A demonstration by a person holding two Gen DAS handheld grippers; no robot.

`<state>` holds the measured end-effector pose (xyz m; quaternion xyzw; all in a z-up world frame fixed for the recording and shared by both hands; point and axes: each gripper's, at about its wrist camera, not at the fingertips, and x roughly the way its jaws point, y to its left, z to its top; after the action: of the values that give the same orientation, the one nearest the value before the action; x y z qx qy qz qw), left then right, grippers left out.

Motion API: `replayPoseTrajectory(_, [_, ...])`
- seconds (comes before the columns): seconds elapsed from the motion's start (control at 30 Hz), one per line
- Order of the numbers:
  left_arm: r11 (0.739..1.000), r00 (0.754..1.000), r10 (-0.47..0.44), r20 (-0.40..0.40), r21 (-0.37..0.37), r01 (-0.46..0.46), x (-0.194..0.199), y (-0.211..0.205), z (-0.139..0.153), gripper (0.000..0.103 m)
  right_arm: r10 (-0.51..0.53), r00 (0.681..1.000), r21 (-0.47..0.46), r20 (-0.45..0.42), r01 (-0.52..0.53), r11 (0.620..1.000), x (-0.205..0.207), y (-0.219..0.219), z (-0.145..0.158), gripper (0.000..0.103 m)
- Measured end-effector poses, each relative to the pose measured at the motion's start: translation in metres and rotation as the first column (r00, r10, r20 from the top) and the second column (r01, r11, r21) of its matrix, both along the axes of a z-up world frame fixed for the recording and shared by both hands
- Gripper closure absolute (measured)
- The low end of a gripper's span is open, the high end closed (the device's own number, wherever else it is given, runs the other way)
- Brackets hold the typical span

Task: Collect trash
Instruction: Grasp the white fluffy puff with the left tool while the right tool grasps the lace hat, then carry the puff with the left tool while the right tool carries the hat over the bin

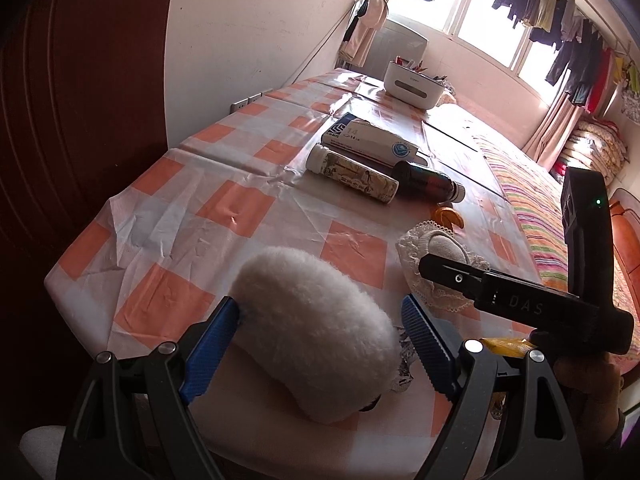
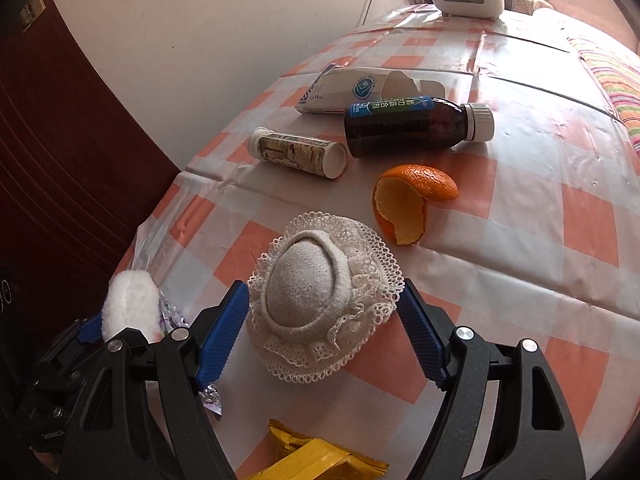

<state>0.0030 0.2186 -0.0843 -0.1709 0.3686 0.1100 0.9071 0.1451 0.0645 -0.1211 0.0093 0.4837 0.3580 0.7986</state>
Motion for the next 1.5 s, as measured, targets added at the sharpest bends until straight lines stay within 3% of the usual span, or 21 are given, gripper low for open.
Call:
replayPoseTrajectory(0.03, [1.000,1.000,0.002,0.002,-0.001,-0.002,0.001,0.001,-0.001,0.022,0.016,1.000,0.007,-0.002,-0.016,1.000,0.000,0.001,0.000,0.050])
replayPoseTrajectory(0.07, [1.000,1.000,0.007,0.003,-0.002,-0.007,0.003,0.002,-0.002,0.022,0.024,1.000,0.008,0.008,-0.024,1.000,-0.002,0.002,0.000,0.054])
replayPoseTrajectory(0.17, [1.000,1.000,0.003,0.006,0.024,-0.003,0.007,0.000,-0.005,0.023,0.034,0.997,-0.029,0.076,-0.032,0.999,-0.009,0.004,0.004,0.056])
replayPoseTrajectory(0.23, [0.999,1.000,0.009,0.011,0.042,-0.009,0.009,-0.002,-0.007,0.045,0.026,0.996,-0.012,0.087,-0.025,1.000,-0.011,0.001,0.006,0.057])
replayPoseTrajectory(0.3, [1.000,1.000,0.003,0.026,0.023,-0.003,0.011,-0.001,-0.008,0.054,0.002,0.993,-0.002,0.114,-0.002,1.000,-0.012,-0.006,0.011,0.057])
replayPoseTrajectory(0.5, [1.000,0.999,-0.019,0.050,0.023,0.018,0.017,-0.005,-0.008,0.061,-0.090,0.987,0.080,0.135,0.080,0.994,-0.009,-0.038,0.025,0.057])
replayPoseTrajectory(0.87, [0.998,0.994,-0.063,0.092,0.025,0.061,0.033,-0.023,0.008,0.063,-0.174,0.971,0.131,0.164,0.153,0.979,-0.011,-0.080,0.038,0.057])
replayPoseTrajectory(1.2, [0.989,0.978,-0.137,0.156,0.073,0.127,0.059,-0.050,0.048,0.063,-0.255,0.945,0.176,0.203,0.221,0.959,-0.015,-0.110,0.051,0.056])
replayPoseTrajectory(1.4, [0.973,0.952,-0.222,0.210,0.108,0.203,0.080,-0.080,0.081,0.062,-0.301,0.928,0.177,0.221,0.265,0.948,-0.016,-0.125,0.053,0.056])
replayPoseTrajectory(1.5, [0.964,0.939,-0.265,0.220,0.096,0.249,0.088,-0.092,0.084,0.062,-0.326,0.921,0.179,0.215,0.291,0.940,-0.013,-0.132,0.053,0.056])
